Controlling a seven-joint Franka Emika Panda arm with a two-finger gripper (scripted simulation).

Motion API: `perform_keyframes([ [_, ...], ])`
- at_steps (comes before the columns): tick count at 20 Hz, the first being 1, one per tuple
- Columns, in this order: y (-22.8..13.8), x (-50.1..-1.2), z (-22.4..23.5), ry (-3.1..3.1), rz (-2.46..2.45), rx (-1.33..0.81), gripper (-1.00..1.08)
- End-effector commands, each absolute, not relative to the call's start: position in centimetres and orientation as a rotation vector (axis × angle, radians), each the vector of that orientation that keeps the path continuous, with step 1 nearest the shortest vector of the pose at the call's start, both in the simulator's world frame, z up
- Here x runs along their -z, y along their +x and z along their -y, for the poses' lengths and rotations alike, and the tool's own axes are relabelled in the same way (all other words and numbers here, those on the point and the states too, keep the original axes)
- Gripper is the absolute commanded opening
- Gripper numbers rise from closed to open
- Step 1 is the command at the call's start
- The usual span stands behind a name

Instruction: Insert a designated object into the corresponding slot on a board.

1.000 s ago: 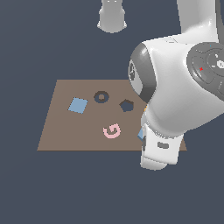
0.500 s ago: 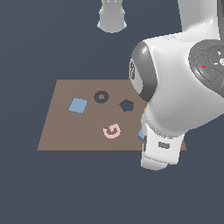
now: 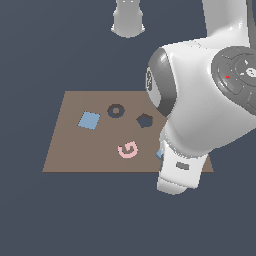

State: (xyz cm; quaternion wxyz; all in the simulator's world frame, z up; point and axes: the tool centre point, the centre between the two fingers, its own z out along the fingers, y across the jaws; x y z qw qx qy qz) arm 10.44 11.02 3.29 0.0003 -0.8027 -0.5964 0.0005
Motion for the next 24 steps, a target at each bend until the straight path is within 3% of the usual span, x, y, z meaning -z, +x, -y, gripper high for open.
perform_keyframes([
  [1, 10.5, -3.3, -10.8, -2.556, 1.826, -0.001, -1.00],
  [12, 10.5, -3.4, -8.7, -2.793, 1.439, 0.000, -1.00],
  [24, 9.2, -3.6, -5.4, -3.063, 0.703, 0.000, -1.00],
])
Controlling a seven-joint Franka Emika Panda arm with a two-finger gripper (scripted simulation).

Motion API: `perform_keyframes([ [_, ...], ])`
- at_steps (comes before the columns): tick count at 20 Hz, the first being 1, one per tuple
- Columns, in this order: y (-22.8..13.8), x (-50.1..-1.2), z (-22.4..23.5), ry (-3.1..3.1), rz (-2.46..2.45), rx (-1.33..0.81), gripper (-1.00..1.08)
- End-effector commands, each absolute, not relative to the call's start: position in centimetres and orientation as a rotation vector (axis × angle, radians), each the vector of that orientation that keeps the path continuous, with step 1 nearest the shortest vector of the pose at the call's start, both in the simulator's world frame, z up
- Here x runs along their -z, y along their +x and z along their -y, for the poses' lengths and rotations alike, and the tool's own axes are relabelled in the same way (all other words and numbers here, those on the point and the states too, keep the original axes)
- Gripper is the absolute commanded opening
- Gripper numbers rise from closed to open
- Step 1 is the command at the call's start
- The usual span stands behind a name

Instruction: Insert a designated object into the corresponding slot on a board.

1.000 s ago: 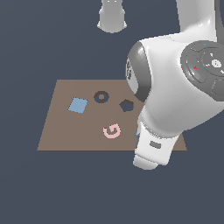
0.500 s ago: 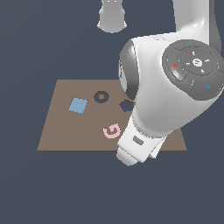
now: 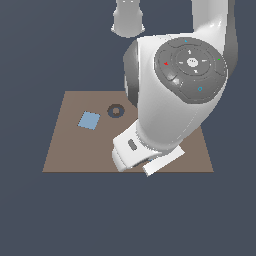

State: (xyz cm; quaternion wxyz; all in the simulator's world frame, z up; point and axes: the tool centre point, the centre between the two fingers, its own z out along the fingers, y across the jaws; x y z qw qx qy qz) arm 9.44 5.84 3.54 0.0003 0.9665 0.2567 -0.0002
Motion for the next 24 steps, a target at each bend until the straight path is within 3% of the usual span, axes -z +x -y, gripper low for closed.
perform_keyframes([
  [1, 9.0, -3.6, -5.2, 3.076, -0.636, -0.001, -1.00],
  [24, 2.7, -3.9, -2.6, 3.013, 0.885, -0.001, -1.00],
])
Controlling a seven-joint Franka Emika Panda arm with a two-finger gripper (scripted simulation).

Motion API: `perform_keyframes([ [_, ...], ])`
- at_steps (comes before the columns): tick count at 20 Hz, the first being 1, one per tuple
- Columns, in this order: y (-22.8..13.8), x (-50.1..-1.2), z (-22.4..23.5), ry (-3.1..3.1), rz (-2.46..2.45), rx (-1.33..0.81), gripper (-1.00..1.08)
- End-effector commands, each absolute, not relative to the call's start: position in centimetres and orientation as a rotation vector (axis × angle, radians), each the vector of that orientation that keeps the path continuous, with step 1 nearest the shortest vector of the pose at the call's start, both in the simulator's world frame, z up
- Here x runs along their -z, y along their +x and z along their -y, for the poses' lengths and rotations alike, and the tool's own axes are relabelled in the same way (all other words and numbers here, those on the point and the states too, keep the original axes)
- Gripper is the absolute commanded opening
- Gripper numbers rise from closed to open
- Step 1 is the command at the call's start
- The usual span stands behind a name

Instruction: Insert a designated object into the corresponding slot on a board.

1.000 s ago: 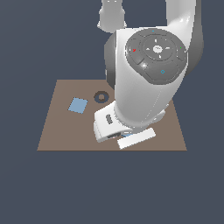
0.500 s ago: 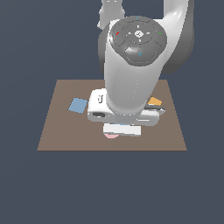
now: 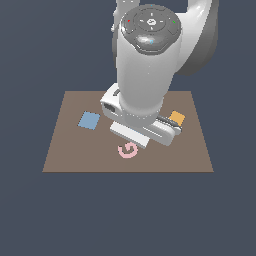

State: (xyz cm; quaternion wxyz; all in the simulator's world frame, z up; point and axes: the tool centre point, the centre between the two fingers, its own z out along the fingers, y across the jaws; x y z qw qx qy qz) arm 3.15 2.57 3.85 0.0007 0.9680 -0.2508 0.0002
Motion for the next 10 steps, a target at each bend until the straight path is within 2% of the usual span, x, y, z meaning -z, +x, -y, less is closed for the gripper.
perform_keyframes([
  [1, 2.4, -3.9, -2.7, 2.995, 0.946, -0.001, -1.00],
  [10, 0.0, -4.0, -3.5, 2.783, 1.455, -0.001, -1.00],
])
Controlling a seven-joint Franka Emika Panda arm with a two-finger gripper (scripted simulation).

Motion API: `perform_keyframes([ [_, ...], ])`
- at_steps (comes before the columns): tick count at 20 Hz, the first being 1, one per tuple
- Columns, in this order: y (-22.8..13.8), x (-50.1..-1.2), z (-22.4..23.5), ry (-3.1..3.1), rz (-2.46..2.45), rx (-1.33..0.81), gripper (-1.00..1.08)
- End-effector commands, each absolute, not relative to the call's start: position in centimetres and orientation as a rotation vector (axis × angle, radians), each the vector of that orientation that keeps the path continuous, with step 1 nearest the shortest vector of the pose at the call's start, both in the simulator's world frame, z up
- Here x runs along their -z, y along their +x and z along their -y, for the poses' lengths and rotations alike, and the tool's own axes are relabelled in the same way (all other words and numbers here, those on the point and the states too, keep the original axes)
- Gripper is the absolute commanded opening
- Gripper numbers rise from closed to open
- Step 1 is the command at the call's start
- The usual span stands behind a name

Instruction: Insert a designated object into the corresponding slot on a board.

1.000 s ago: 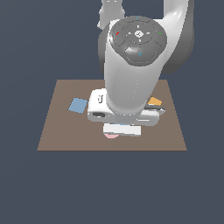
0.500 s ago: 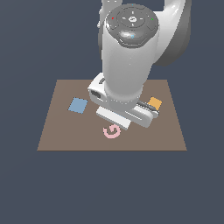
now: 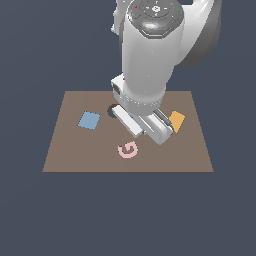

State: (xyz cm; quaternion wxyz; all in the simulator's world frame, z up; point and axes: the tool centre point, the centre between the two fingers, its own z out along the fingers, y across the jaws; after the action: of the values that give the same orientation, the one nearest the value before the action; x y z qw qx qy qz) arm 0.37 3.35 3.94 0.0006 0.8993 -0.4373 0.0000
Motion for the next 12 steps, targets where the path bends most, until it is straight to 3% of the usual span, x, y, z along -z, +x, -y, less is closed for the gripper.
perform_keyframes([
  [1, -0.2, -4.0, -3.7, 2.758, 1.502, -0.001, -1.00],
  [12, -1.7, -4.0, -5.1, 2.527, 1.865, 0.000, -1.00],
])
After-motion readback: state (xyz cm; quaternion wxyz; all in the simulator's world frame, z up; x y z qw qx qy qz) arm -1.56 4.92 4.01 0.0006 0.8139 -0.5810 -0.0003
